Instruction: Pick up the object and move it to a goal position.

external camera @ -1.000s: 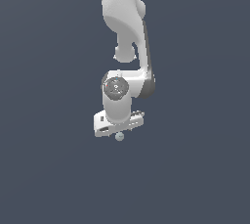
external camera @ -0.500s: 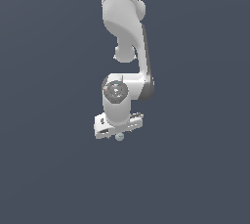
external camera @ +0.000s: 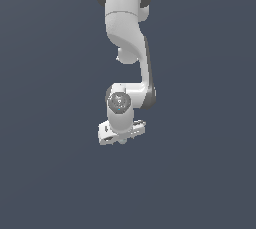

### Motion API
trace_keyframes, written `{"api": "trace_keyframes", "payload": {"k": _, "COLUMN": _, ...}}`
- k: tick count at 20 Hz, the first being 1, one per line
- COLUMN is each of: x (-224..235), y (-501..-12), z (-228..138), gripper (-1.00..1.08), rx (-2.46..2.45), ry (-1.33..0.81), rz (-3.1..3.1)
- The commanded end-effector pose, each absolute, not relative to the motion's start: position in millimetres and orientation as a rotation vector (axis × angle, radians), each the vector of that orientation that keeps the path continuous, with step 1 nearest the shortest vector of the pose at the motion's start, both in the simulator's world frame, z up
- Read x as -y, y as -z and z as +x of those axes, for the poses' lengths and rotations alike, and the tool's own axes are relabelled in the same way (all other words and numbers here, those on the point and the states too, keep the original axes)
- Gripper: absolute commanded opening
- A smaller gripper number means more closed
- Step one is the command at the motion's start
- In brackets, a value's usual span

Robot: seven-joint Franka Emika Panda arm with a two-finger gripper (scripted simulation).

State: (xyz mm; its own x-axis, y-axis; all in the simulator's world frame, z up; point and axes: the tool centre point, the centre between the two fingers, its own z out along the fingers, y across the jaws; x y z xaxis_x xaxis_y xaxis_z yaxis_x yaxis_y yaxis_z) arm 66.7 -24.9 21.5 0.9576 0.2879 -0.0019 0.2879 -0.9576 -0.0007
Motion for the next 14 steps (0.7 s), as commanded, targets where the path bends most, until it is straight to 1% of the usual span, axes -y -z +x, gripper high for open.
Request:
{"api": "trace_keyframes", "payload": {"k": 1, "x": 24.9, "y": -21.0, "z": 68.0, "gripper": 1.00, "rx": 0.457, "ry": 0.000, "rz": -3.108}}
{"api": "trace_keyframes", "payload": {"k": 2, "x": 24.9, "y": -21.0, "z": 68.0, "gripper": -1.00, "rx": 0.457, "ry": 0.000, "rz": -3.108}}
{"api": "trace_keyframes", "payload": {"k": 14, "x": 26.5, "y": -21.8, "z": 68.5, "gripper": -1.00, "rx": 0.457, "ry": 0.000, "rz": -3.108}}
